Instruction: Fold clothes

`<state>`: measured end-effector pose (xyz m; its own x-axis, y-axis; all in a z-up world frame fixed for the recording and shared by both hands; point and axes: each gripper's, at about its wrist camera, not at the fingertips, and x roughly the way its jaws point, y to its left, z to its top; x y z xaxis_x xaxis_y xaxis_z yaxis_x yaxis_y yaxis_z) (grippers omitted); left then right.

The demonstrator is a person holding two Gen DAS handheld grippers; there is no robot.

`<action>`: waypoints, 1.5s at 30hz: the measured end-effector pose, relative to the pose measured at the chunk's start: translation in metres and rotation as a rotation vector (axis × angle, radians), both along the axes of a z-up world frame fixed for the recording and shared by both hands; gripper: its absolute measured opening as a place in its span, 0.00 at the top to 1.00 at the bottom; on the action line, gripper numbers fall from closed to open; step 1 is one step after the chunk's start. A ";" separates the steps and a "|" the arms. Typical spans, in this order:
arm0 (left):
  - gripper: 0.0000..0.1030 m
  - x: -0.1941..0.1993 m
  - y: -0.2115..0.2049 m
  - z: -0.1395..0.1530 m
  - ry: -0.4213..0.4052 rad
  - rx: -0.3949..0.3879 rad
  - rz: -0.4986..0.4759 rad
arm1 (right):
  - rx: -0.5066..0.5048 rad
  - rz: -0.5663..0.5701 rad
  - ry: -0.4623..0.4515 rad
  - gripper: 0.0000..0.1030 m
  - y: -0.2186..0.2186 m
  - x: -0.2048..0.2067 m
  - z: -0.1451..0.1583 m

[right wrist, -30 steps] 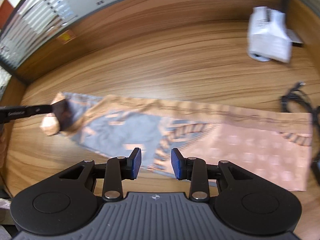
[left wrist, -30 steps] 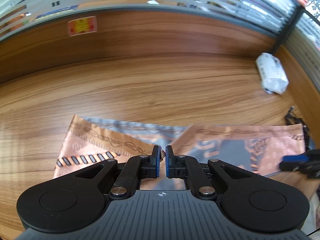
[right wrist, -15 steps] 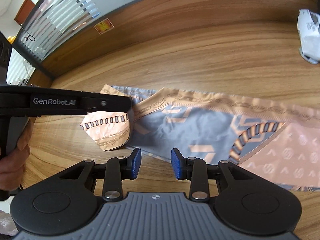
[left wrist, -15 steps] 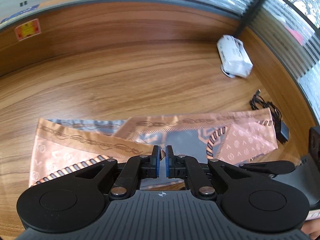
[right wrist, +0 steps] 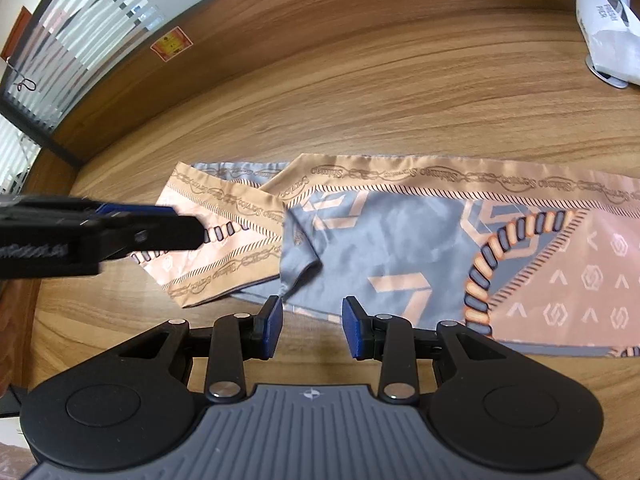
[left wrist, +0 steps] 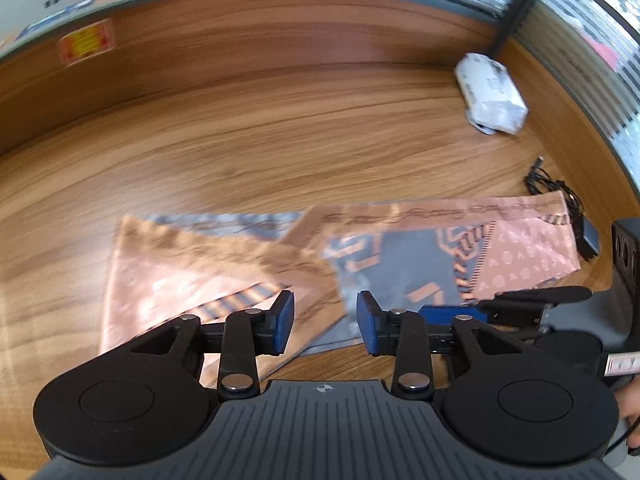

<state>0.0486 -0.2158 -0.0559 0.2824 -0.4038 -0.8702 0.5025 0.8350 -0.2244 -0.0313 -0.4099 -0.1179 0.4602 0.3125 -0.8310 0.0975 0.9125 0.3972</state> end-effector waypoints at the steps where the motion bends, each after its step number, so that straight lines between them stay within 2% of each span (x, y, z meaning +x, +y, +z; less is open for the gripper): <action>1: 0.62 0.001 0.006 -0.001 0.001 0.005 0.015 | -0.005 -0.001 0.000 0.63 0.002 0.003 -0.001; 13: 0.59 -0.001 0.073 -0.008 0.007 0.057 0.134 | -0.106 0.076 0.031 0.64 0.042 0.040 -0.017; 15: 0.58 -0.001 0.085 -0.010 0.015 0.059 0.159 | -0.122 0.073 0.035 0.70 0.047 0.041 -0.018; 17: 0.58 -0.002 0.093 -0.011 0.017 0.065 0.179 | -0.139 0.069 0.042 0.99 0.050 0.044 -0.019; 21: 0.58 -0.005 0.102 -0.013 0.011 0.078 0.207 | -0.164 0.064 0.050 1.00 0.052 0.046 -0.018; 26: 0.58 -0.009 0.109 -0.013 -0.001 0.096 0.238 | -0.167 0.061 0.030 1.00 0.036 0.042 -0.004; 31: 0.57 -0.016 0.103 -0.011 -0.020 0.113 0.255 | -0.178 0.035 0.025 1.00 0.001 0.041 0.011; 34: 0.50 -0.020 0.095 -0.008 -0.035 0.119 0.261 | -0.179 0.020 0.031 1.00 -0.024 0.041 0.016; 39: 0.49 -0.027 0.082 -0.007 -0.035 0.118 0.299 | -0.146 0.040 0.047 1.00 -0.053 0.040 0.019; 40: 0.49 -0.028 0.080 -0.008 -0.033 0.117 0.307 | -0.142 0.056 0.047 0.96 -0.054 0.040 0.019; 43: 0.49 -0.031 0.075 -0.007 -0.026 0.113 0.324 | -0.136 0.110 0.037 0.95 -0.049 0.039 0.018; 45: 0.49 -0.034 0.073 -0.006 -0.025 0.110 0.326 | -0.135 0.139 0.030 0.87 -0.042 0.039 0.016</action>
